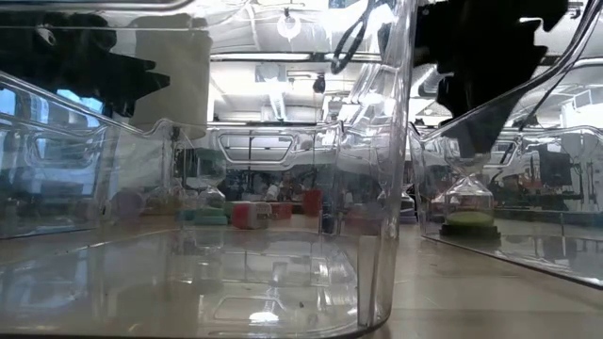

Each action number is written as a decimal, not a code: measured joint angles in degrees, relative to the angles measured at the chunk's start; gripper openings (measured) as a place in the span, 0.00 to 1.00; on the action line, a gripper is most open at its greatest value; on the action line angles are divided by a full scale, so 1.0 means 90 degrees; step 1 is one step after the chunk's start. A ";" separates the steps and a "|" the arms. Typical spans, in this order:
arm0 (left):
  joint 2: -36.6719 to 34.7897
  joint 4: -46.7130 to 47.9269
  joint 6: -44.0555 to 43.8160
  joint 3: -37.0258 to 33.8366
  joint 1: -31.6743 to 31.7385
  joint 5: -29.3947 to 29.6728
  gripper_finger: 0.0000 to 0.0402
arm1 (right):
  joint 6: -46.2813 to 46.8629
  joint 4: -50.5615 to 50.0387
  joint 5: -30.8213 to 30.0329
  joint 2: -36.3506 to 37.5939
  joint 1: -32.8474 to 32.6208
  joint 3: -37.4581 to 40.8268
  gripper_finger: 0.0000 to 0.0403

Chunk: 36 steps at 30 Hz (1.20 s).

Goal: Pick & Place Office items
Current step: Put the green hourglass into the right bin, then put the white adapter into the left bin

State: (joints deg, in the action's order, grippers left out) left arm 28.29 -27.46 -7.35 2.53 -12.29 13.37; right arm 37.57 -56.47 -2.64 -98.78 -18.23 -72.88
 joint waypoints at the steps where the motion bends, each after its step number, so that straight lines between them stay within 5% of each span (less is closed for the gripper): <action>1: 0.0000 -0.0003 -0.0002 0.0000 0.0000 0.0002 0.47 | 0.0017 0.0007 -0.0034 0.0064 -0.0003 0.0000 0.63; 10: 0.0000 -0.0005 -0.0269 0.0000 -0.0005 -0.0005 0.47 | 0.0198 0.0015 -0.0205 0.0902 -0.0032 -0.0002 0.63; 18: 0.0000 -0.0059 -0.0508 0.0000 0.0005 -0.0007 0.47 | 0.1476 -0.0520 -0.0824 0.1835 -0.0410 -0.0002 0.63; 25: -0.0010 -0.0422 0.0048 0.0002 0.0007 -0.0006 0.50 | 0.2101 -0.0916 -0.3077 0.2632 -0.1033 -0.0002 0.63; 32: -0.0007 -0.0651 0.0991 0.0002 0.0075 0.0338 0.70 | 0.2378 -0.1432 -0.5706 0.2793 -0.1654 0.0032 0.63; 36: -0.0007 -0.0835 0.1183 0.0005 0.0085 0.0333 0.79 | 0.2330 -0.1217 -0.6645 0.2765 -0.1715 0.0185 0.63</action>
State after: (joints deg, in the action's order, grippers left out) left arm 28.23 -34.98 3.30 2.57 -11.53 16.36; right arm 58.54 -67.43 -62.45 -73.90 -33.67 -71.22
